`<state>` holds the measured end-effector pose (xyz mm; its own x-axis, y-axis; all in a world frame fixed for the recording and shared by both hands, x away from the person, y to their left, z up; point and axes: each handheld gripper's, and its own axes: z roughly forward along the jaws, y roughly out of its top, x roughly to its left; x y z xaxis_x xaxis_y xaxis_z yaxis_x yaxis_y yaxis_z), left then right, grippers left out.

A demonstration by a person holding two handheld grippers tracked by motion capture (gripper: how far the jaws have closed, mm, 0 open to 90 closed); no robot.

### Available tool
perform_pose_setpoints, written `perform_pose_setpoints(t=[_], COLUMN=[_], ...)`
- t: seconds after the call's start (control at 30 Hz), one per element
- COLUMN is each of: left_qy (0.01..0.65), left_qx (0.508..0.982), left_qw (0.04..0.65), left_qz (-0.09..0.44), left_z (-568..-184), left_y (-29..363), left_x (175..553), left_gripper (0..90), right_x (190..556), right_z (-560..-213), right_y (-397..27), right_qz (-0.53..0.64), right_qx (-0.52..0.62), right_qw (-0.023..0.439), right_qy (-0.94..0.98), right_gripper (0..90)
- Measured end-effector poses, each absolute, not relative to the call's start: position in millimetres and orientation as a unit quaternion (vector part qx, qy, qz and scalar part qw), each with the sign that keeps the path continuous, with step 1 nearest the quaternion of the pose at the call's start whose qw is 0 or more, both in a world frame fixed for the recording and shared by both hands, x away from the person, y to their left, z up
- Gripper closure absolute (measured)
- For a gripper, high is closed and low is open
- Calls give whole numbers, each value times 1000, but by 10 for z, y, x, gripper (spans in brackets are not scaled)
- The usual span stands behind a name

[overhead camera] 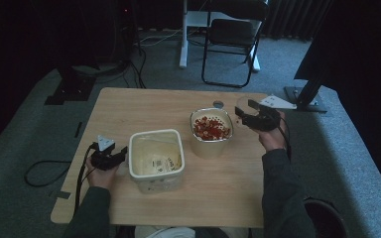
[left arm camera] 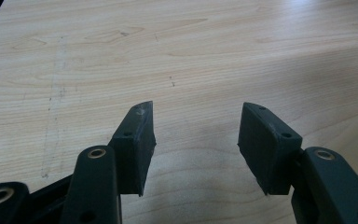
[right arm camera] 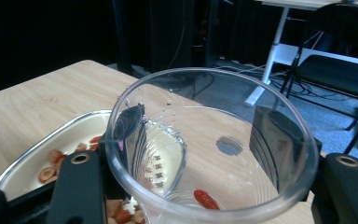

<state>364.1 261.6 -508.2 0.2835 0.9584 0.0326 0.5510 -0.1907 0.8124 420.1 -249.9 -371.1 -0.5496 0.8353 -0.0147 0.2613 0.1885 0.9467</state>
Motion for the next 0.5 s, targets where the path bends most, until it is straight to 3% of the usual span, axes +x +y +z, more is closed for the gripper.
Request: perform_pose_setpoints(t=[0.5], left_qy=[527], left_qx=[719], left_qw=[354], left_qz=[282], left_z=[-5091], left_y=[2615], left_x=[3651], left_gripper=[464], right_x=[4064], right_z=[-3606], right_y=[-2299], right_qz=[517], right_qx=[348], right_qw=[262], right_qy=[737], right_gripper=[356])
